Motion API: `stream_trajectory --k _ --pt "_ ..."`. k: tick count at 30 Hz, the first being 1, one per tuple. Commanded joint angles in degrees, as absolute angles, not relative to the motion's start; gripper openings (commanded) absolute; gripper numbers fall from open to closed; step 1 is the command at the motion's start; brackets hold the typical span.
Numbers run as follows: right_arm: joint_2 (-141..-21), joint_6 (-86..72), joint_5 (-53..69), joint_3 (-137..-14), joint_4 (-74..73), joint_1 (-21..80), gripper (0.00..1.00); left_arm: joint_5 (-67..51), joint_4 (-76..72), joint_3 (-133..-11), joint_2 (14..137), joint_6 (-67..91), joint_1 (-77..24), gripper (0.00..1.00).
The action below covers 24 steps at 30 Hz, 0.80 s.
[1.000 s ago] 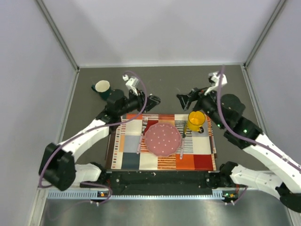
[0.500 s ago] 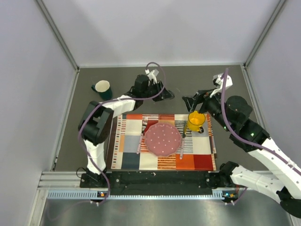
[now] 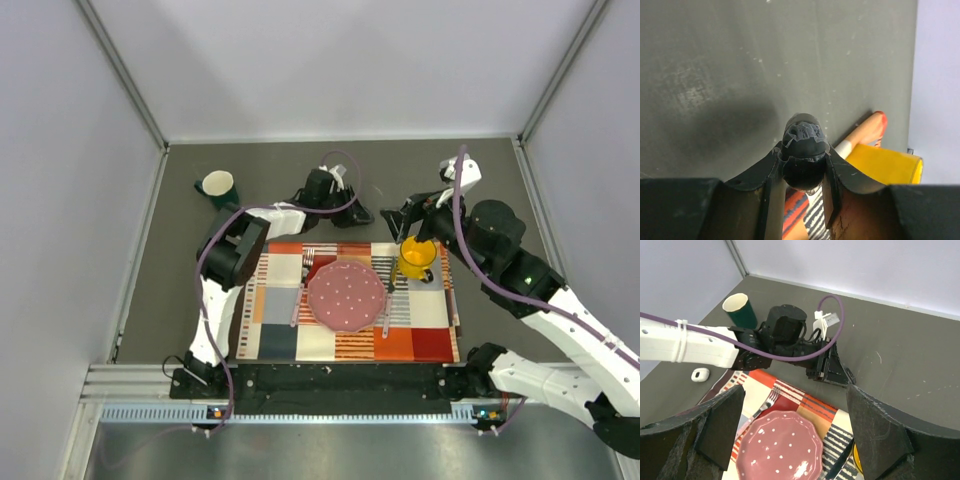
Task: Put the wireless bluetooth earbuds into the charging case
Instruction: Place the charging case at the center of the board.
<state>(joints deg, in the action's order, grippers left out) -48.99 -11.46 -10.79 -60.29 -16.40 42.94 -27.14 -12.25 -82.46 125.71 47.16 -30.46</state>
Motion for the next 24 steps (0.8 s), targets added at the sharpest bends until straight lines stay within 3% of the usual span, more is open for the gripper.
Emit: stream_trajectory --k 1,14,17,21,23,24 --pt "-48.78 -10.20 -10.19 -61.61 -16.00 42.27 0.83 -26.28 -11.17 -85.95 127.70 46.76 -30.67 0.11" --pt "-48.51 -10.11 -11.52 -61.79 -15.73 42.28 0.83 -22.78 -1.77 -88.24 128.15 41.05 -30.76 0.23" --pt "-48.87 -10.20 -11.34 -61.79 -15.73 42.28 0.83 -21.27 -0.26 -88.07 126.92 38.68 -30.76 0.32" --pt "-49.31 -10.19 -10.72 -61.87 -15.56 42.19 0.83 -18.56 2.46 -87.45 125.34 36.48 -30.76 0.38" --pt "-49.31 -10.37 -10.20 -61.87 -15.47 42.19 0.83 -18.02 3.07 -87.36 124.54 36.04 -30.76 0.49" --pt "-49.31 -10.37 -10.02 -61.87 -15.47 42.27 0.83 -17.67 3.08 -87.28 124.37 35.86 -30.76 0.50"
